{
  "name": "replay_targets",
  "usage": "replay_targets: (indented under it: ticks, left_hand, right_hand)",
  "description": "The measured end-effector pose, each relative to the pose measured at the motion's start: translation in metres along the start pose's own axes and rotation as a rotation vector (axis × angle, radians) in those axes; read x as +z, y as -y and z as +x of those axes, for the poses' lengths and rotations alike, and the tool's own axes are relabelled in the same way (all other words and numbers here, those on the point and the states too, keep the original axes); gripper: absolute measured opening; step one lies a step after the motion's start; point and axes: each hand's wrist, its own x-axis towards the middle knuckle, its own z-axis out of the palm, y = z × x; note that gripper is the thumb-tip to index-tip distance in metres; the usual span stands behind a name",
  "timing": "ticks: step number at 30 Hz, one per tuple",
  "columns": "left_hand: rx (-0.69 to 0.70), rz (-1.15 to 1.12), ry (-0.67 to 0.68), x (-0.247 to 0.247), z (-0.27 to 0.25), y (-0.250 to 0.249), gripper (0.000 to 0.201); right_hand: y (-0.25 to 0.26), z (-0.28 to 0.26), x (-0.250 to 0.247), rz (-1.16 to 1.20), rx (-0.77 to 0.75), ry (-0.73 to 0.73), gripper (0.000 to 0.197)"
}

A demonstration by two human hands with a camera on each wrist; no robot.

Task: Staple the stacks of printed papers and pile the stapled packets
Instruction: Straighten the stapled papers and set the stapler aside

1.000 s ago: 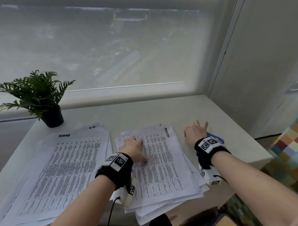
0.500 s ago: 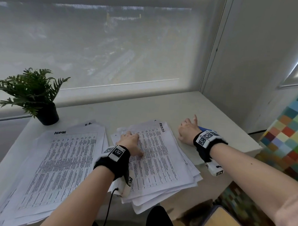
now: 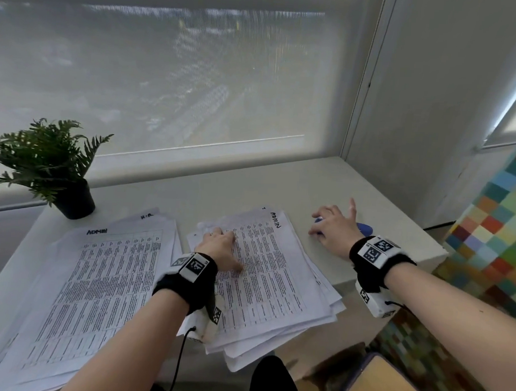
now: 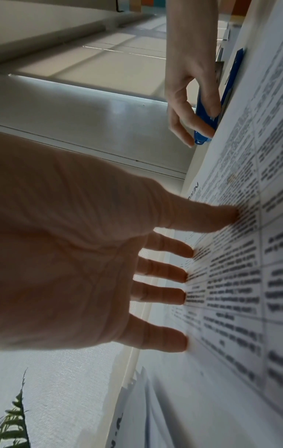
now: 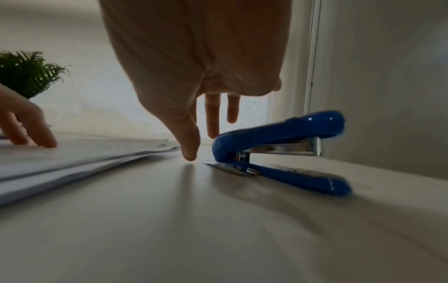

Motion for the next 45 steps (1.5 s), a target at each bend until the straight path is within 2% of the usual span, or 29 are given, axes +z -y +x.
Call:
replay_targets:
  ticks: [5,8,11,13,14,16,18,24,31,35,41,43,45]
  left_hand:
    - [-0.001,0.005,0.005,0.000,0.000,0.001,0.070]
    - [-0.005,0.006,0.014,0.000,0.001,0.001,0.071]
    - [-0.002,0.005,0.014,0.000,0.002,0.002,0.071]
    - [0.000,0.009,0.012,-0.001,0.002,0.001,0.070]
    - [0.001,0.011,0.013,-0.001,0.001,0.001,0.070]
    - [0.001,0.010,0.013,0.000,0.001,0.001,0.070]
    - [-0.003,0.005,0.015,0.001,0.001,0.002,0.070]
    - [-0.002,0.009,0.021,0.001,0.002,0.001,0.070]
    - [0.002,0.019,0.028,-0.001,0.001,0.000,0.070]
    - [0.003,0.025,0.032,0.000,0.000,0.001,0.070]
    - [0.008,0.045,0.038,-0.001,-0.002,-0.001,0.068]
    - [0.006,0.057,0.039,-0.002,-0.003,-0.002,0.068]
    - [0.000,0.066,0.038,-0.002,-0.003,-0.003,0.068]
  right_hand:
    - [-0.003,0.010,-0.009,0.255,0.140,-0.072,0.020]
    - [-0.008,0.012,-0.017,0.379,0.169,-0.066,0.024]
    - [-0.011,0.010,-0.020,0.440,0.175,-0.065,0.017]
    - [-0.011,0.008,-0.018,0.364,0.165,-0.085,0.015]
    - [-0.010,0.007,-0.015,0.279,0.143,-0.083,0.020]
    - [-0.007,0.007,-0.009,0.070,0.066,-0.039,0.031]
    - [-0.005,0.008,-0.003,-0.058,0.035,0.010,0.033]
    - [-0.020,0.010,0.000,-0.061,0.127,0.018,0.032]
    - [-0.003,0.009,0.000,-0.062,0.063,0.116,0.037]
    - [0.007,-0.017,0.001,-0.060,-0.001,0.160,0.037]
    - [-0.002,-0.101,0.022,0.016,-0.080,0.062,0.040]
    - [-0.005,-0.117,0.032,0.062,-0.123,-0.048,0.035]
    - [-0.009,-0.122,0.047,0.026,-0.160,-0.234,0.038]
